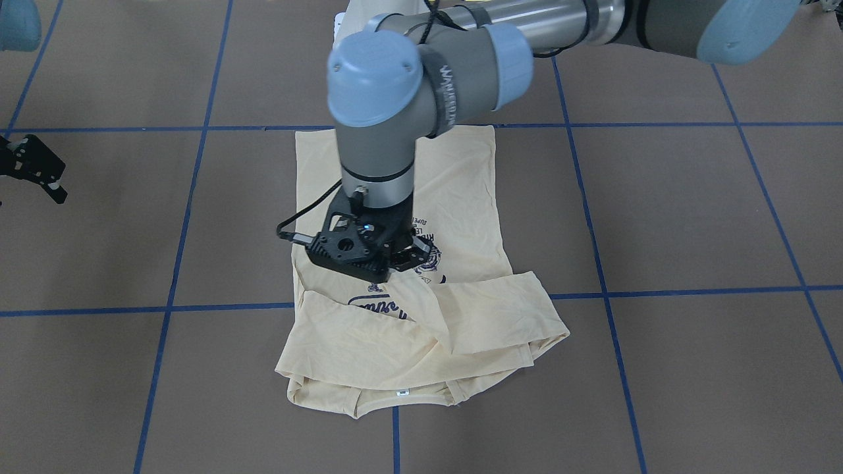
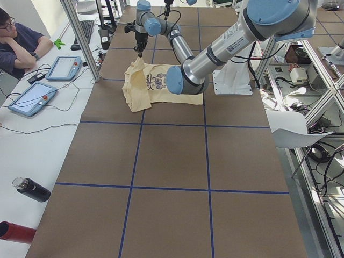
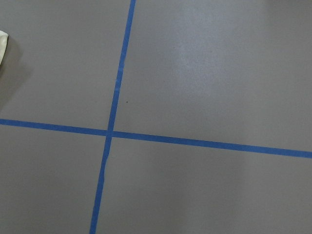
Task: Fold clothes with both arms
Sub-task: 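Release the sleeve on the shirt and draw the left gripper back, then move both grippers to the hem corners nearest the robot, then grasp the hem corners with both grippers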
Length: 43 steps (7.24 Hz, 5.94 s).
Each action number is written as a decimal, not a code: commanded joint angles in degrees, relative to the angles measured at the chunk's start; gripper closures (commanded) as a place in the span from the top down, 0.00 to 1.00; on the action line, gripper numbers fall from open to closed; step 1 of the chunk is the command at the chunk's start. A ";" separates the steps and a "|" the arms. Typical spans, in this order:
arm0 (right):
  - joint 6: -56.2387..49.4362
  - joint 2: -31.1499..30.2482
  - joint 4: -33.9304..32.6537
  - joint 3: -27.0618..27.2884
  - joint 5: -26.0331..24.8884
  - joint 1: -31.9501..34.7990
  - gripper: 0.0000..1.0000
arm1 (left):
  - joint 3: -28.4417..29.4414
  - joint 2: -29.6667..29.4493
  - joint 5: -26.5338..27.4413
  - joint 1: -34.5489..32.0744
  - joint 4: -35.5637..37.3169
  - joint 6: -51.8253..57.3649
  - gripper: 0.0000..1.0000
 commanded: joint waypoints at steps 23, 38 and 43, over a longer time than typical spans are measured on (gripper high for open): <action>56.32 5.76 -11.70 16.66 -44.21 -53.79 1.00 | -49.18 65.17 19.50 32.58 -28.70 -41.94 0.38; 62.81 13.32 -11.18 3.93 -52.88 -60.89 0.90 | -49.00 63.94 19.32 32.22 -28.26 -41.59 0.00; 63.26 12.09 -11.09 2.08 -54.31 -62.14 0.51 | -49.35 63.94 19.32 32.14 -28.26 -41.68 0.00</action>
